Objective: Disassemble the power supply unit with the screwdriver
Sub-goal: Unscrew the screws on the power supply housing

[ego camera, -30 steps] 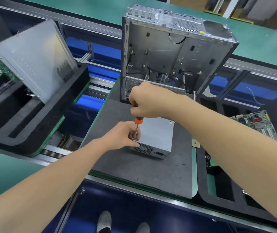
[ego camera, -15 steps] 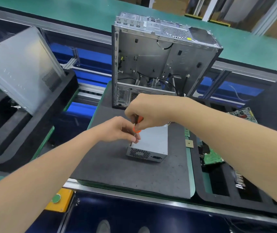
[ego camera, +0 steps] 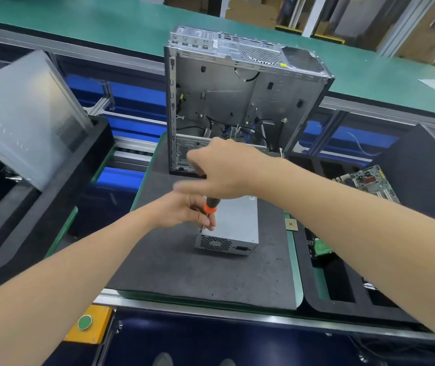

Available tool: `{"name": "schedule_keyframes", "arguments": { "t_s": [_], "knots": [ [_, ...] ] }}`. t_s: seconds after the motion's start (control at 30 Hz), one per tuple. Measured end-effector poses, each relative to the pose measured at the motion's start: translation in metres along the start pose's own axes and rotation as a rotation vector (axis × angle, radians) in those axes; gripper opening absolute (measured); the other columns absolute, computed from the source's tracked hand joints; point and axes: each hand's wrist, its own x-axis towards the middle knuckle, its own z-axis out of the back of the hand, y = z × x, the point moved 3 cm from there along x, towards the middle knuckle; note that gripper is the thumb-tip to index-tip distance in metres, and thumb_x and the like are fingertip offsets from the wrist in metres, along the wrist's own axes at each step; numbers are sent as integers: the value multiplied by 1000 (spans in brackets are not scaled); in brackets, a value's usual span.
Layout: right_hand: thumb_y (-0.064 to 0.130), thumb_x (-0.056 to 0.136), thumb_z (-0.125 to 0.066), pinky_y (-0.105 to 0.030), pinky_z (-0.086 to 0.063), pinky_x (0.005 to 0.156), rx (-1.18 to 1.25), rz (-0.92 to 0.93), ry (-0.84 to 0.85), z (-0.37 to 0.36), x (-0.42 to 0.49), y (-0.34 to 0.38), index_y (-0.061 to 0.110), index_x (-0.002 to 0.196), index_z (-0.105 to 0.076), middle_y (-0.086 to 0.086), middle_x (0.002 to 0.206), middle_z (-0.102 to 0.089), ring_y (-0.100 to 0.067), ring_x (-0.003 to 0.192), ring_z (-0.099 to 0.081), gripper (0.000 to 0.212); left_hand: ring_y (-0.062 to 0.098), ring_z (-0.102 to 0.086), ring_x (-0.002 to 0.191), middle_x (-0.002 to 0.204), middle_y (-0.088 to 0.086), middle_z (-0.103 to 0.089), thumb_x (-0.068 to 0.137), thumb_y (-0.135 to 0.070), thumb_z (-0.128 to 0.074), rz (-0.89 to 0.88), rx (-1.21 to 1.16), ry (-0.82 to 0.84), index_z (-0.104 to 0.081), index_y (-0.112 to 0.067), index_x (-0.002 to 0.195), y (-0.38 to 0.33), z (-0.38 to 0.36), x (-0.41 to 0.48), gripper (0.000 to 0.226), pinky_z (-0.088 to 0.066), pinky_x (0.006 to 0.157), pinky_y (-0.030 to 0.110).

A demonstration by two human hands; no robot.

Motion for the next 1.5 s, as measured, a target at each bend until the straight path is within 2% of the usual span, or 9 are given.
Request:
{"name": "schedule_keyframes", "arguments": {
  "t_s": [0.13, 0.23, 0.47, 0.67, 0.8, 0.9, 1.03, 1.3, 1.5],
  "knots": [
    [32, 103, -56, -29, -51, 52, -30, -227, 325, -16, 5, 6, 36, 105, -68, -2, 84, -61, -20, 40, -63, 13, 17, -76, 91, 100, 6, -81, 90, -14, -73, -3, -14, 7, -83, -22, 95, 2, 0, 1, 14, -57, 89, 32],
    [24, 99, -58, -25, -43, 45, 30, -229, 282, -12, 10, 4, 16, 72, -56, -1, 65, -57, -18, 38, -60, 29, 19, -76, 94, 102, 7, -81, 89, -13, -75, 1, -53, 5, -83, -26, 93, 1, 2, 1, 16, -57, 88, 29],
    [23, 86, -73, -36, -51, 65, -92, 287, 247, 4, 7, -2, 21, 88, -70, 4, 85, -66, -20, 84, -60, 4, 36, -75, 96, 99, 9, -81, 89, -13, -76, 18, -25, -28, -82, -22, 92, 4, 4, 1, 11, -61, 92, 37],
    [-6, 70, -59, -14, -43, 72, -118, 459, 251, -14, 13, 0, 21, 93, -71, 2, 104, -56, -15, 97, -49, 37, 32, -74, 98, 101, 4, -81, 90, -11, -78, 67, -13, -50, -82, -17, 93, 13, 3, -4, 8, -59, 92, 28],
    [26, 83, -68, -32, -46, 67, 22, 353, 211, -3, 5, -1, 26, 99, -64, 7, 95, -52, -11, 86, -48, 16, 31, -75, 93, 97, 8, -81, 92, -3, -76, 44, 4, -45, -81, -14, 92, 8, 1, -3, 12, -60, 93, 37],
    [70, 94, -47, -32, -37, 52, 22, -8, 40, -1, 7, 0, 24, 76, -51, 4, 75, -51, -15, 65, -51, 49, 31, -75, 89, 94, 8, -81, 92, 0, -73, 42, -1, -65, -78, -12, 92, 6, 0, -3, 13, -60, 87, 32],
    [57, 104, -34, -25, -41, 44, 192, -375, 263, -12, 5, -3, 12, 75, -71, 1, 53, -68, -19, 35, -63, 65, 22, -77, 89, 93, 5, -82, 92, -7, -76, 60, 18, -55, -81, -18, 91, 5, 0, -2, 13, -57, 86, 22],
    [24, 84, -72, -28, -46, 56, 1, 166, 265, 5, 6, -4, 20, 87, -68, 8, 78, -66, -9, 70, -59, 5, 26, -77, 91, 96, 7, -81, 91, -11, -76, 32, 11, -50, -82, -23, 93, 3, 3, -4, 14, -59, 90, 25],
    [-7, 73, -55, -13, -34, 56, -47, 373, 234, -4, 4, 3, 18, 84, -73, 1, 99, -60, -13, 87, -54, 33, 34, -76, 98, 101, 8, -81, 92, -3, -74, 43, -35, -42, -83, -25, 91, 6, 3, -4, 24, -61, 93, 35]
  ]
}}
